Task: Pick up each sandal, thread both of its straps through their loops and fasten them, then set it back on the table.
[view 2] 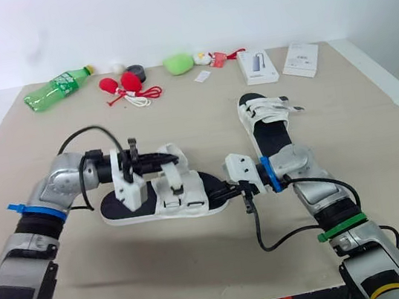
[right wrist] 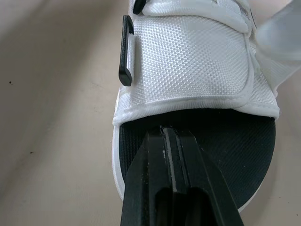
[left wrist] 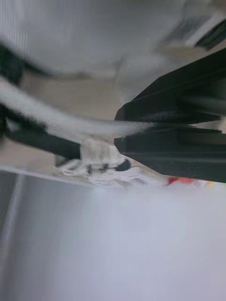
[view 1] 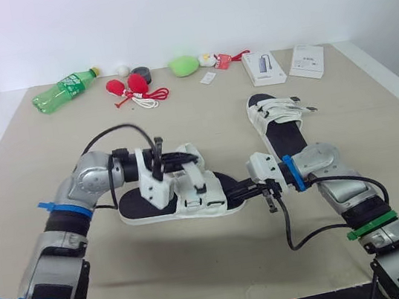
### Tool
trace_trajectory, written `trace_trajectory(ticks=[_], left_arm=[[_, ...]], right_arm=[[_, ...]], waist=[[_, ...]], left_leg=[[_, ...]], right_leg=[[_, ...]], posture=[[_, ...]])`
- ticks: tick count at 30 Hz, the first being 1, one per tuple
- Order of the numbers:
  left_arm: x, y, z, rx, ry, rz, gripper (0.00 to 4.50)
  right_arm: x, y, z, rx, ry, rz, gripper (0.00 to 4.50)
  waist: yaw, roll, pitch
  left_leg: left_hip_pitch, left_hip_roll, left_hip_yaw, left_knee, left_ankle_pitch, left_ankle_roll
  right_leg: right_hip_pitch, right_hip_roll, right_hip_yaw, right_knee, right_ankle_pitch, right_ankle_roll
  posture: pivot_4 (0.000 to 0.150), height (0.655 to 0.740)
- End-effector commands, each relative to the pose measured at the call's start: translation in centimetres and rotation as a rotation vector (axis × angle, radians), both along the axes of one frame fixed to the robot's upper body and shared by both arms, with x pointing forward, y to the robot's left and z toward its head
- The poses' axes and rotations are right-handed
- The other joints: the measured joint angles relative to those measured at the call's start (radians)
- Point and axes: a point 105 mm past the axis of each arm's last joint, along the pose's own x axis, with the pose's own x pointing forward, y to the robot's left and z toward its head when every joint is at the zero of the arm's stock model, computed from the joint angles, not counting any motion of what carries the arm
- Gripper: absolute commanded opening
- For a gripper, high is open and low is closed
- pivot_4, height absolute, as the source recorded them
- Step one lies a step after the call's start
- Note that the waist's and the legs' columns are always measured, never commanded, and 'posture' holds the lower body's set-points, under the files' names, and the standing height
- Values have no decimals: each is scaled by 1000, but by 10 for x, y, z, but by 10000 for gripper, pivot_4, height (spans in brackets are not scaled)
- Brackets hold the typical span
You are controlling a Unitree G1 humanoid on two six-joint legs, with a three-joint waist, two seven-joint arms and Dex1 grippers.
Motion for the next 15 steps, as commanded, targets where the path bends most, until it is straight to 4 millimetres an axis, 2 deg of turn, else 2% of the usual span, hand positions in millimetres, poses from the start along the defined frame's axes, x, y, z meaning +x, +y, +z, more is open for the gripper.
trace_trajectory(ticks=[1, 5, 8, 11, 12, 13, 15], left_arm=[[-9, -12, 16, -12, -117, -84, 2159], [-19, -24, 8, 12, -121, -147, 2159], [-23, -25, -1, 38, -70, -150, 2159], [-22, -23, 0, 25, -16, -120, 10816], [-22, -22, 3, 20, -5, -109, 10816], [-21, -22, 6, 13, 8, -98, 17887], [-23, -16, 7, 39, 24, -76, 26127]], right_arm=[[1, 1, -7, -34, 14, 11, 0], [2, 1, -6, -37, 12, 20, 0], [2, 0, -6, -38, 10, 22, 0], [1, 0, -7, -40, 12, 23, 0], [1, -1, -7, -41, 14, 24, 0], [0, -1, -8, -41, 16, 25, 0], [0, 0, -9, -42, 17, 28, 0]], waist=[[0, 0, 0], [-1, 0, 0], [-1, 0, 0], [-2, 0, 0], [-2, 0, 0], [-2, 0, 0], [-2, 0, 0]], left_leg=[[0, 0, 0, 0, 0, 0], [0, 0, 0, 0, 1, 0], [0, 0, 0, 0, 1, 0], [0, 0, 0, 0, 1, 0], [0, 0, 0, 0, 1, 0], [0, 0, 0, 0, 1, 0], [0, 0, 0, 0, 1, 0]], right_leg=[[0, 0, 0, 0, 0, 0], [0, 0, 0, 0, 2, 0], [0, 1, 0, 0, 4, 5], [-1, 1, 0, 0, 4, 5], [-1, 1, 0, 1, 4, 5], [-1, 1, 0, 1, 3, 5], [-1, 1, 0, 1, 3, 4]], posture=[[1500, 7400], [1500, 7400], [1500, 7400], [1500, 7400], [1500, 7400], [1500, 7400], [1500, 7400]])
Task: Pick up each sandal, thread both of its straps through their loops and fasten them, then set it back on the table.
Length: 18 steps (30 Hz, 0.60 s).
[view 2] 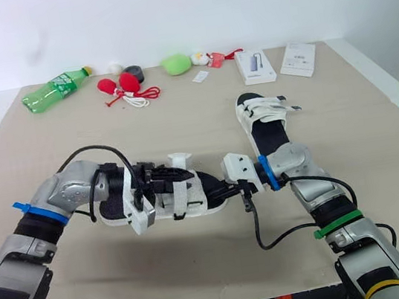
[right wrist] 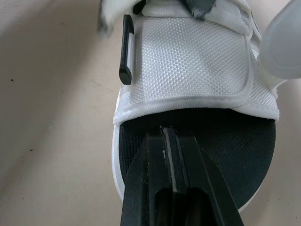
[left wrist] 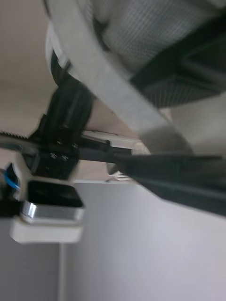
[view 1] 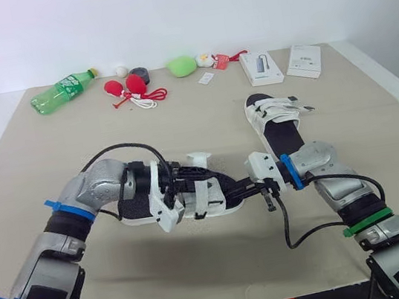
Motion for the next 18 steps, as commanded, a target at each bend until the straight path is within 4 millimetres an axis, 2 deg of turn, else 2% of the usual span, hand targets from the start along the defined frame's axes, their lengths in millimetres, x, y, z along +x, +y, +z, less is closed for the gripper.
trace_trajectory(ticks=[1, 7, 11, 13, 15, 18], left_arm=[[-5, 7, 11, 6, 5, 17, 30925], [-12, 26, 21, 0, 33, 109, 30925], [-3, 46, 36, -183, 244, 286, 30925], [-8, 52, 41, -317, 456, 341, 30925], [-24, 54, 41, -426, 755, 348, 30925], [-53, 47, 35, -435, 1127, 329, 30925]], right_arm=[[-1, -3, -8, -42, 21, 3, 0], [-3, -2, -10, -42, 29, 14, 0], [-3, -1, -11, -43, 33, 21, 0], [-1, 0, -10, -42, 33, 23, 0], [-1, 1, -11, -41, 36, 29, 0], [-2, 2, -11, -43, 43, 39, 0]], waist=[[0, 0, 0], [-1, 0, 0], [-2, 0, 0], [-2, 0, 0], [-5, 0, 0], [-4, 0, 0]], left_leg=[[0, 0, 0, 0, 0, 0], [0, 1, 0, -1, 0, 0], [1, 1, 0, -1, 0, 0], [1, 1, 0, -1, 0, 0], [1, 2, 0, -1, 0, 0], [1, 4, -1, -1, 0, 0]], right_leg=[[0, 0, 0, 0, 0, -1], [0, 0, 0, 0, -2, -3], [0, 0, 0, 1, -3, -5], [0, 1, -1, 1, -4, -6], [0, 1, -1, 1, -4, -7], [0, 2, -3, 2, -5, -8]], posture=[[1500, 7400], [1500, 7400], [1500, 7400], [1500, 7400], [1500, 7400], [1500, 7400]])
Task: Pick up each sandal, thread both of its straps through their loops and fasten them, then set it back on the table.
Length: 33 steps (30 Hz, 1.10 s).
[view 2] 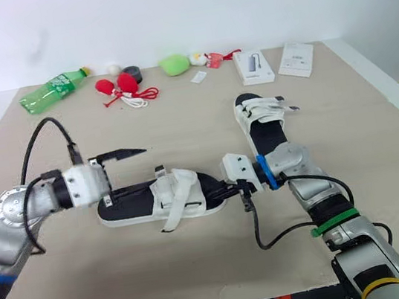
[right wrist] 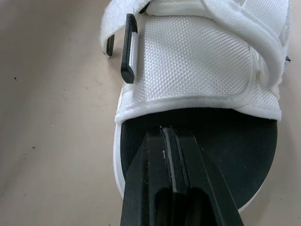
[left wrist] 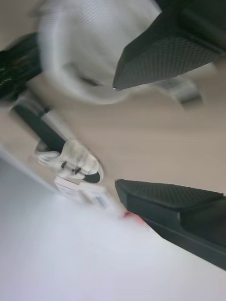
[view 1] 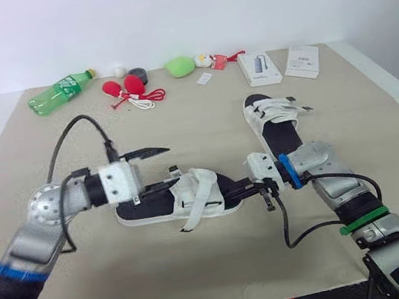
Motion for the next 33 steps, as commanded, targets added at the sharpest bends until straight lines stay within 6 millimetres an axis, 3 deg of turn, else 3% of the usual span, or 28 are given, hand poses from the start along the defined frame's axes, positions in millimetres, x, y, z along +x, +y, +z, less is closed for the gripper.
trace_trajectory(ticks=[1, 3, 6, 12, 23, 26, 32, 33], left_arm=[[-29, -13, 12, -110, 241, -80, 30925], [-44, -17, 3, -115, 381, -105, 30925], [-56, -16, -33, 8, 477, -80, 30925], [-53, -10, -67, 133, 492, -8, 30925], [-39, -23, -79, 103, 517, -10, 30925], [-37, -30, -80, 92, 559, -35, 23997], [-34, -34, -88, 116, 645, -51, 529], [-35, -32, -89, 129, 661, -58, 529]], right_arm=[[-2, 0, -11, -43, 33, 12, 0], [-2, 0, -11, -45, 34, 15, 0], [-1, 2, -11, -46, 34, 20, 0], [0, 2, -11, -45, 34, 18, 0], [0, 1, -11, -44, 35, 7, 0], [-1, 0, -11, -44, 35, 5, 0], [0, -2, -10, -47, 32, -1, 0], [0, -2, -10, -48, 31, -1, 0]], waist=[[1, 0, 0], [1, 0, 0], [0, 0, 0], [1, -1, 0], [2, -1, -1], [2, -2, -1], [1, -2, -1], [1, -2, -1]], left_leg=[[1, 0, 0, 0, 0, 0], [2, 1, 0, 0, 0, 0], [3, 1, 1, 0, 0, 0], [5, 1, 4, -1, 0, -1], [5, 2, 8, -2, -1, -1], [5, 2, 8, -2, -1, -1], [5, 2, 8, -3, -1, -1], [5, 2, 8, -3, -1, -1]], right_leg=[[0, 0, 0, 0, 0, -1], [1, 1, -1, 0, 0, -2], [1, 1, 0, 0, 0, -2], [0, 0, 1, 0, 0, -4], [-1, -1, 3, -1, 0, -4], [0, -1, 3, -1, 0, -4], [-1, 0, 3, -1, 0, -3], [-1, 0, 3, -1, 0, -3]], posture=[[1500, 7400], [1500, 7400], [1500, 7400], [1500, 7400], [1500, 7400], [1500, 7400], [1500, 7400], [1500, 7400]])
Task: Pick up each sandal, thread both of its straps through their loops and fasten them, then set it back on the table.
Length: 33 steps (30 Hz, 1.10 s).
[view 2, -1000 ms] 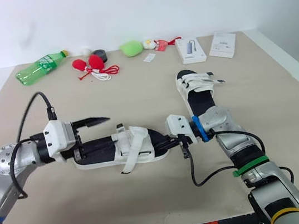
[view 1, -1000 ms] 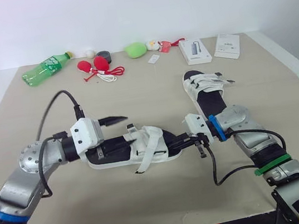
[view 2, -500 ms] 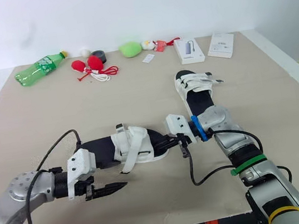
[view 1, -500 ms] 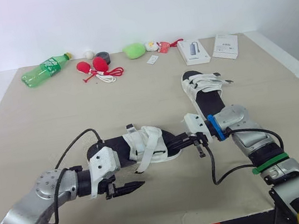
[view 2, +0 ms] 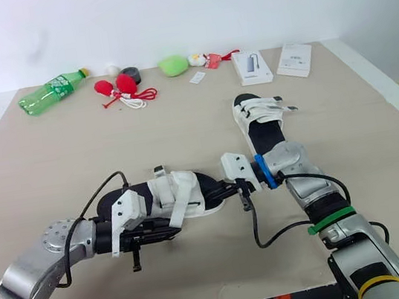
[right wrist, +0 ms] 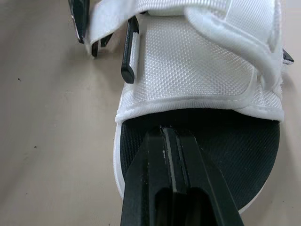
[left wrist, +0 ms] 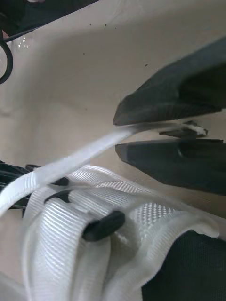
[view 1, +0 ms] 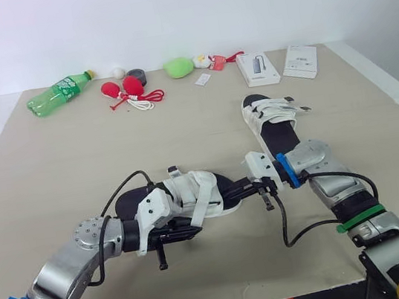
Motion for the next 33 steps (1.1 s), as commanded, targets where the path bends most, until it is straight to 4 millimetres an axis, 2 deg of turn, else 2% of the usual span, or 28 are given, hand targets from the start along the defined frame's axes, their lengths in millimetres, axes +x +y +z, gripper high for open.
trace_trajectory(ticks=[1, 4, 8, 10, 13, 16, 21, 29, 33], left_arm=[[-4, 1, 3, 6, 49, -42, 529], [-3, -1, 38, -180, 157, -56, 529], [19, -1, 92, -446, 249, -37, 529], [31, -3, 105, -498, 257, -8, 529], [56, -21, 95, -420, 274, 105, 529], [63, -35, 87, -388, 275, 141, 529], [52, -47, 80, -346, 330, 83, 529], [32, -48, 74, -285, 415, 5, 529], [37, -45, 62, -251, 408, 58, 529]], right_arm=[[-2, -5, -9, -48, 19, -10, 0], [-2, -6, -8, -48, 17, -15, 0], [-2, -8, -8, -49, 14, -23, 0], [-1, -9, -8, -50, 11, -27, 0], [-2, -9, -9, -48, 8, -36, 0], [-3, -9, -9, -46, 7, -40, 0], [-5, -12, -10, -45, 9, -52, 0], [-6, -11, -11, -43, 10, -60, 0], [-4, -10, -10, -41, 8, -60, 0]], waist=[[0, 0, 0], [0, 0, 0], [1, 0, 0], [1, -1, 0], [2, -1, 0], [3, -2, -1], [1, -2, -1], [2, -2, -1], [2, -2, -1]], left_leg=[[0, 0, 0, 0, 0, 0], [0, 0, 0, 0, 0, 0], [0, 0, 0, 0, 0, 0], [-1, 0, -2, 2, 0, 0], [-1, -1, -1, 1, 0, 0], [-3, -2, -7, 2, 0, 0], [-3, -3, -8, 2, 0, -1], [-4, -4, -8, 2, 0, -1], [-4, -4, -8, 2, 0, -1]], right_leg=[[0, 0, 0, 0, 0, 0], [0, 0, 0, 0, 0, 0], [0, 0, 0, 0, 0, 0], [1, 0, -2, 0, 0, 0], [1, 0, -1, 0, 0, 2], [2, 1, -4, 0, 1, 5], [1, 1, -4, 0, 2, 8], [2, 0, -4, 0, 0, 4], [2, 0, -4, 0, 0, 5]], posture=[[1500, 7400], [1500, 7400], [1500, 7400], [1500, 7400], [1500, 7400], [1500, 7400], [1500, 7400], [1500, 7400], [1500, 7400]])
